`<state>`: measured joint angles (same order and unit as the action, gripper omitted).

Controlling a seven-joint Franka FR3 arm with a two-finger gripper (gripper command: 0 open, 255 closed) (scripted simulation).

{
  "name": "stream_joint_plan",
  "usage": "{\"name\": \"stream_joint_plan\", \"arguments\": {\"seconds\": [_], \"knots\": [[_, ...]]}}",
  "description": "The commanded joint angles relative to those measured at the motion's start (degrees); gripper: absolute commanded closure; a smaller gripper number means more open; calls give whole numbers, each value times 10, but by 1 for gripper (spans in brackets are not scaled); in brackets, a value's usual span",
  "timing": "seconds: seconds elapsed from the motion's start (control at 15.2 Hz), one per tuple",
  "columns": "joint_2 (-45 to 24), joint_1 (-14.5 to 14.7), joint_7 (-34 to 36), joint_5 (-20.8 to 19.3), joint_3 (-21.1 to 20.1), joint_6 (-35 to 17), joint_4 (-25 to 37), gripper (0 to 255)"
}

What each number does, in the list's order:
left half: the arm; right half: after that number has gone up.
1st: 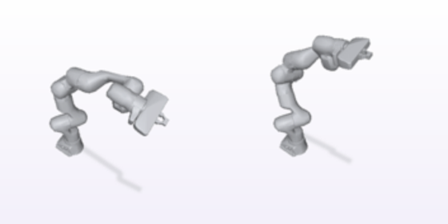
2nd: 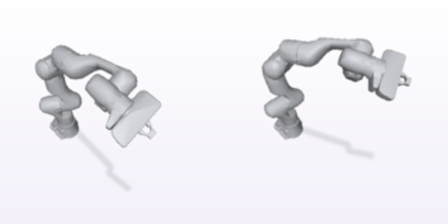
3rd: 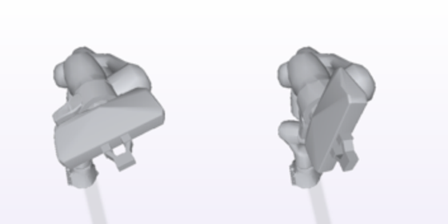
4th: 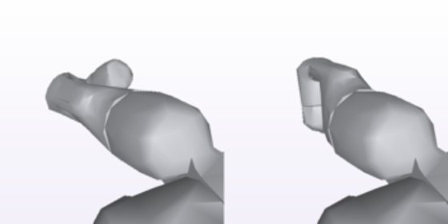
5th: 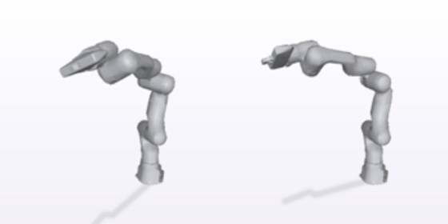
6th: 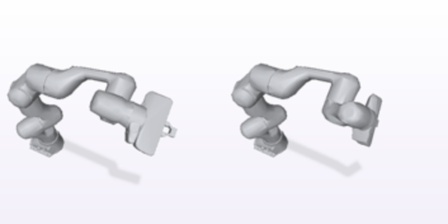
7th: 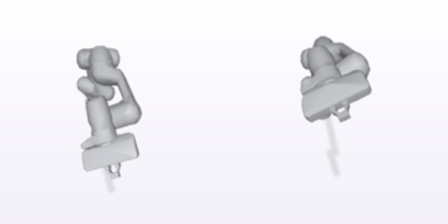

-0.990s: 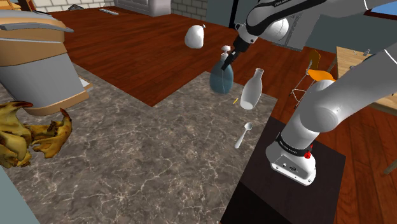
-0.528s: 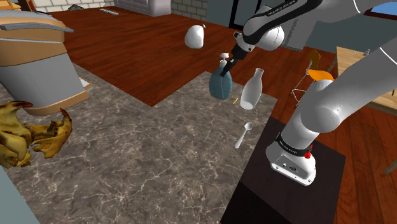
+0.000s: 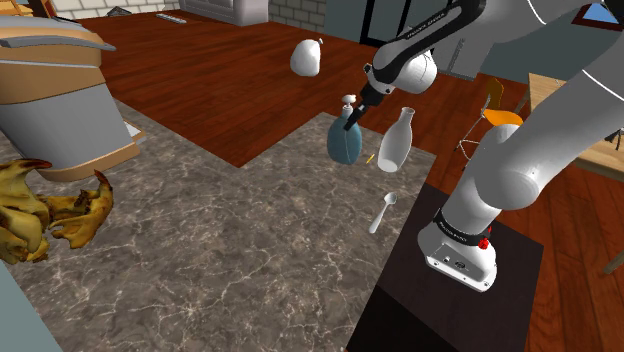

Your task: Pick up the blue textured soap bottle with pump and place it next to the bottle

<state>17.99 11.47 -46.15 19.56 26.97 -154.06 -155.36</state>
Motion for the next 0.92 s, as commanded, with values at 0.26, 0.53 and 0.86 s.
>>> {"name": "stream_joint_plan", "arguments": {"seconds": [0.26, 0.53, 0.86], "knots": [[-9, 9, -15, 14, 9, -13, -5, 255], [-9, 9, -15, 14, 8, -14, -5, 0], [-9, 9, -15, 14, 9, -13, -5, 0]]}}
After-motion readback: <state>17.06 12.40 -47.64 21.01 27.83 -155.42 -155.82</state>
